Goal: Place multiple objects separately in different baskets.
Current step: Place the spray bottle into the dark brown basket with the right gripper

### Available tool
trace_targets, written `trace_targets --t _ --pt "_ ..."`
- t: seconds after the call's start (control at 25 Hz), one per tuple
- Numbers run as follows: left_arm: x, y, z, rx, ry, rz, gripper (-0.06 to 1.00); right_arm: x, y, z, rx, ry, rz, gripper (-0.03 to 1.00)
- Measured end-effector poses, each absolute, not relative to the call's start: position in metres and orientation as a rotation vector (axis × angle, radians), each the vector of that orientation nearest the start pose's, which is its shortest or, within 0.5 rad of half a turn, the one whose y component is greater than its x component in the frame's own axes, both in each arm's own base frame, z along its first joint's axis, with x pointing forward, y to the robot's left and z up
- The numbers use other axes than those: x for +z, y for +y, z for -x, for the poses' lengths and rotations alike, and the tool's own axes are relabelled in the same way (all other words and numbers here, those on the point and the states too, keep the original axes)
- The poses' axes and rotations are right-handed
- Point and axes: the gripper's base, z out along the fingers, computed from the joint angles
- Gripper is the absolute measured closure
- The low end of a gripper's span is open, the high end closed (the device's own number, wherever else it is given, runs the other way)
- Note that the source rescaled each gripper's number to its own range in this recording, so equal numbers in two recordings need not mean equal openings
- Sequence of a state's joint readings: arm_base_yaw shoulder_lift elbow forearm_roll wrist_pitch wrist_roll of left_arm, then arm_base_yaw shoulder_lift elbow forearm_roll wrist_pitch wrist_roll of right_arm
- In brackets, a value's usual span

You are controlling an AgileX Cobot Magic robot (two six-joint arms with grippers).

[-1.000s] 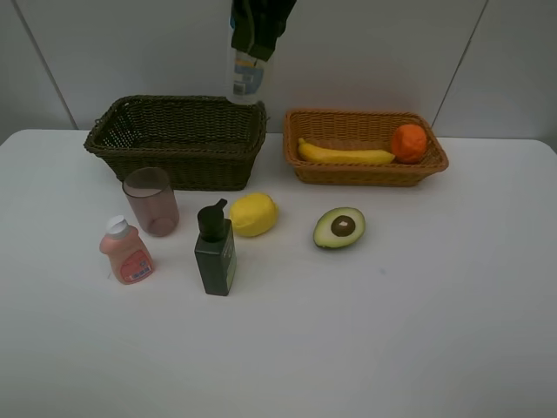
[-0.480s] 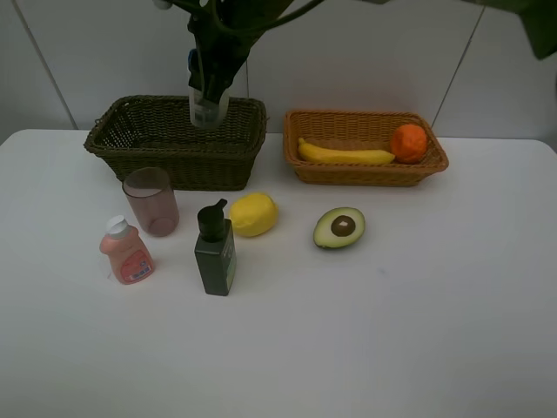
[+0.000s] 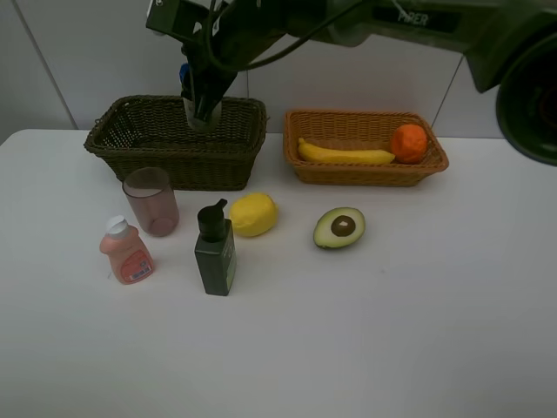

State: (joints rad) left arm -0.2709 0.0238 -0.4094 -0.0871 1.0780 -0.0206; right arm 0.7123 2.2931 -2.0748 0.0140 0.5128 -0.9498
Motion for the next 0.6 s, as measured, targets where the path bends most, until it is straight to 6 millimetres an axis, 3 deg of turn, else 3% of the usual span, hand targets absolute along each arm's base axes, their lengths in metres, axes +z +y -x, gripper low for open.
trace_targets --t 0.28,0.6 --pt "0.251 -0.008 -0.004 -0.273 2.168 -0.272 0.04 0.217 0.354 -0.415 -0.116 1.537 1.658 0.88" --pt "0.251 -0.008 -0.004 -0.273 2.168 -0.272 0.04 0.205 0.342 -0.425 -0.129 1.59 1.672 0.88"
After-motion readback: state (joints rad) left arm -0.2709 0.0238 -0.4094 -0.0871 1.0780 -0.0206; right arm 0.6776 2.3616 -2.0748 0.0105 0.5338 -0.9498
